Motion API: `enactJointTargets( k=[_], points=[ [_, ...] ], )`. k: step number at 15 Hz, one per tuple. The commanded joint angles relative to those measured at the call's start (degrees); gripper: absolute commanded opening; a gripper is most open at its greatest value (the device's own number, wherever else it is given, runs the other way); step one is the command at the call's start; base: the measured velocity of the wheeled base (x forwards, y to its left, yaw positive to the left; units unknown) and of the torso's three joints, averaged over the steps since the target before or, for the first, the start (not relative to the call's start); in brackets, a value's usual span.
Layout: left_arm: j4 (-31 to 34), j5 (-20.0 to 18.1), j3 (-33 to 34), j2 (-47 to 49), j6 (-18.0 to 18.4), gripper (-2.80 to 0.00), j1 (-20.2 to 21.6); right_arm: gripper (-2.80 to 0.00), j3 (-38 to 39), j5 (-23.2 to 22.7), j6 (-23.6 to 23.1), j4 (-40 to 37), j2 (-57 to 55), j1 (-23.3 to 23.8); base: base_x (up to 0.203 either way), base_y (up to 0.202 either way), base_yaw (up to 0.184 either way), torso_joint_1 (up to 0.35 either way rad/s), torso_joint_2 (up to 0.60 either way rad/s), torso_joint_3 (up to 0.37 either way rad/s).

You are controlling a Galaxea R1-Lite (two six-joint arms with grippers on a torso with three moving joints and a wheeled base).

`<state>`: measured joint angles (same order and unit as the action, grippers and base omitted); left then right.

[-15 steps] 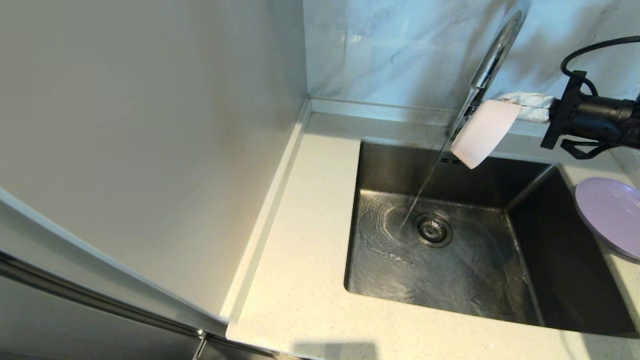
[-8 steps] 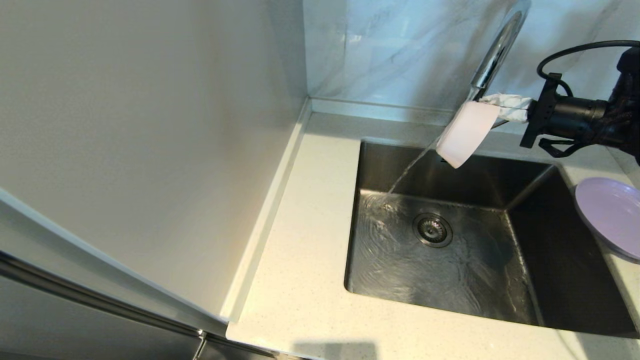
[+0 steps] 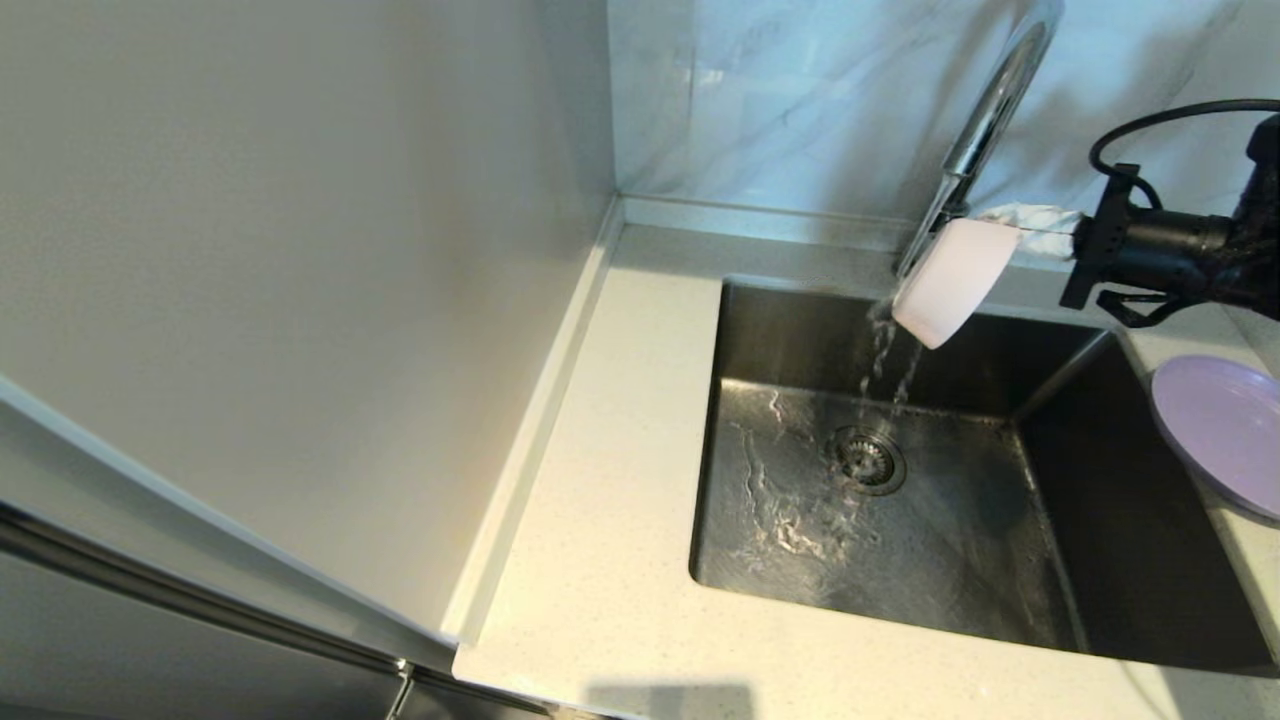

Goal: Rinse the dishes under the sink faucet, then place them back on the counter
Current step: Rinse the bowl, then place the bowl on the table

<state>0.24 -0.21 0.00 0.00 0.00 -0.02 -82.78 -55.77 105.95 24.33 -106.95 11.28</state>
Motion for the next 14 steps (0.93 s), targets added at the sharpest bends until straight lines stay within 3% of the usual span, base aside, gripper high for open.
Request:
enactJointTargets(
  k=[1,4,8,9,14],
  points=[
    [0.02,0.03,0.00,0.00,0.00,-2.80,0.02,-2.80,0.75,-3.54,-0.16,0.26,0.94,5.26,0.000,0.000,0.000,0.000,0.00,0.000],
    [0.02,0.03,0.00,0.00,0.00,-2.80,0.02,-2.80,0.44,-10.17,-6.49,0.37,3.15,11.34,0.000,0.000,0.000,0.000,0.00,0.000],
    [0.02,0.03,0.00,0.00,0.00,-2.80,0.02,-2.80,-2.33,-14.64,-24.33,0.66,5.70,13.93,0.000,0.000,0.000,0.000,0.00,0.000],
    [0.02,0.03,0.00,0.00,0.00,-2.80,0.02,-2.80,-2.68,-15.24,-30.82,1.33,6.07,13.95,0.000,0.000,0.000,0.000,0.00,0.000],
    [0.02,0.03,0.00,0.00,0.00,-2.80,0.02,-2.80,-2.63,-19.18,-72.01,6.77,7.09,11.25,0.000,0.000,0.000,0.000,0.00,0.000]
  ],
)
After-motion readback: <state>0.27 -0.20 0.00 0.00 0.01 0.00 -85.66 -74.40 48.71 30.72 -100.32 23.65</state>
